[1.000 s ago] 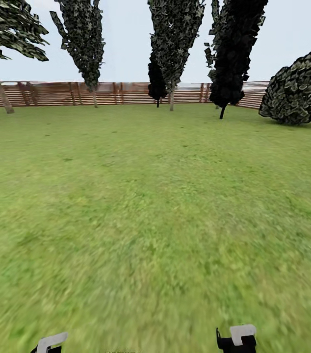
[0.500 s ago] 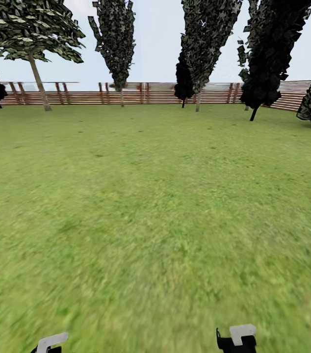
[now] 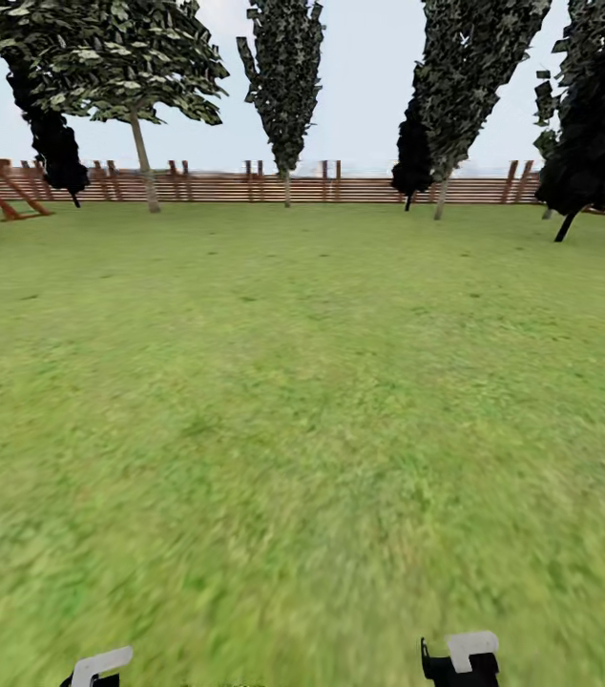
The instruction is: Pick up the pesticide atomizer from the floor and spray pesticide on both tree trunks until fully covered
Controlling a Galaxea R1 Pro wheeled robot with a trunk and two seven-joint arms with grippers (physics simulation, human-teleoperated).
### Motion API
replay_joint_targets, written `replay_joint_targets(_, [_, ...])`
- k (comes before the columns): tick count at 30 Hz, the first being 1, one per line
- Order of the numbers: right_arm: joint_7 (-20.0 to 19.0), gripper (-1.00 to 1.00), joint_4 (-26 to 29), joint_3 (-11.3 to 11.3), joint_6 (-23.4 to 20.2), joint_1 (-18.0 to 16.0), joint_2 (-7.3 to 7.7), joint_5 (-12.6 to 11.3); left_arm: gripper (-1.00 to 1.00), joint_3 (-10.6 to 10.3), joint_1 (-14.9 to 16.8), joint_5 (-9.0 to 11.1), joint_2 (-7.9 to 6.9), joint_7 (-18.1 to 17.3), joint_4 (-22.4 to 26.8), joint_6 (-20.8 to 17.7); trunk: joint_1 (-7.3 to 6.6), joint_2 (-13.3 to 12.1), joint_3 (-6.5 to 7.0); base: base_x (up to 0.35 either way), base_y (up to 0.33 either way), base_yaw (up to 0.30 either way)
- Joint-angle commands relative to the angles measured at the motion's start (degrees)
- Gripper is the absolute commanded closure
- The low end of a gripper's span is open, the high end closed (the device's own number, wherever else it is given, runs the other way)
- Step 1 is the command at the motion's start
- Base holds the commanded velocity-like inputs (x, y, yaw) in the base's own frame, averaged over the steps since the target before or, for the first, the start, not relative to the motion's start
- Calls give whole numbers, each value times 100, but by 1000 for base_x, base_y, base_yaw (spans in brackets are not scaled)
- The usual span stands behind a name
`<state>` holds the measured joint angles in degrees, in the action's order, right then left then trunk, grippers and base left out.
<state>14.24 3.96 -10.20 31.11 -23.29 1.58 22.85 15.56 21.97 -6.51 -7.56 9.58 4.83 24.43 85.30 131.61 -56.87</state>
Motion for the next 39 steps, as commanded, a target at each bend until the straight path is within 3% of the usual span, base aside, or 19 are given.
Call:
replay_joint_targets(1, [0, -100, 0, 0, 0, 0, 0, 0, 100, 0, 0, 0, 0, 0, 1, 0, 0, 0, 0, 0, 308, 281])
replay_joint_targets(23, [0, -100, 0, 0, 0, 0, 0, 0, 100, 0, 0, 0, 0, 0, 1, 0, 0, 0, 0, 0, 292, 281])
replay_joint_targets(30, [0, -100, 0, 0, 0, 0, 0, 0, 100, 0, 0, 0, 0, -2, 1, 0, 0, 0, 0, 18, 22, 281])
replay_joint_targets(39, [-6, -100, 2, 0, 0, 0, 32, 29, 100, 0, 0, 4, 17, 0, 0, 0, 0, 0, 0, 316, 0, 180])
